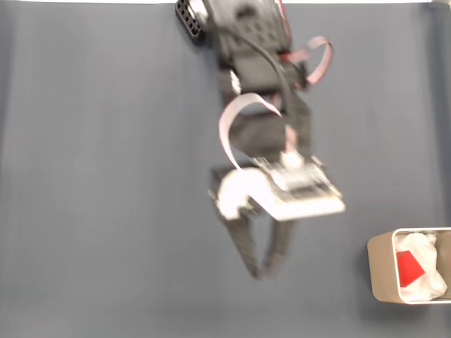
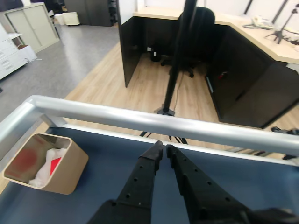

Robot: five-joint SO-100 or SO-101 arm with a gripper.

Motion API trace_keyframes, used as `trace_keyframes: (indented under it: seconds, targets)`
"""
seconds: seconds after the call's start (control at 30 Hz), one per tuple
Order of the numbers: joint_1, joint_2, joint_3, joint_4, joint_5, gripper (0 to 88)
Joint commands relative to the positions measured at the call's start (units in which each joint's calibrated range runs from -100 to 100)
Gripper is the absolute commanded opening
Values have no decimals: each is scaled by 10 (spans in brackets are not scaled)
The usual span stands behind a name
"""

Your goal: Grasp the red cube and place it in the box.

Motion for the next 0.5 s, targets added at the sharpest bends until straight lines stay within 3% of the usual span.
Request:
trace_keyframes:
  seconds: [0.0,0.47]
  targets:
    - [31,-155,115,-12,-5,0]
    - [55,-621,695,-16,-13,0]
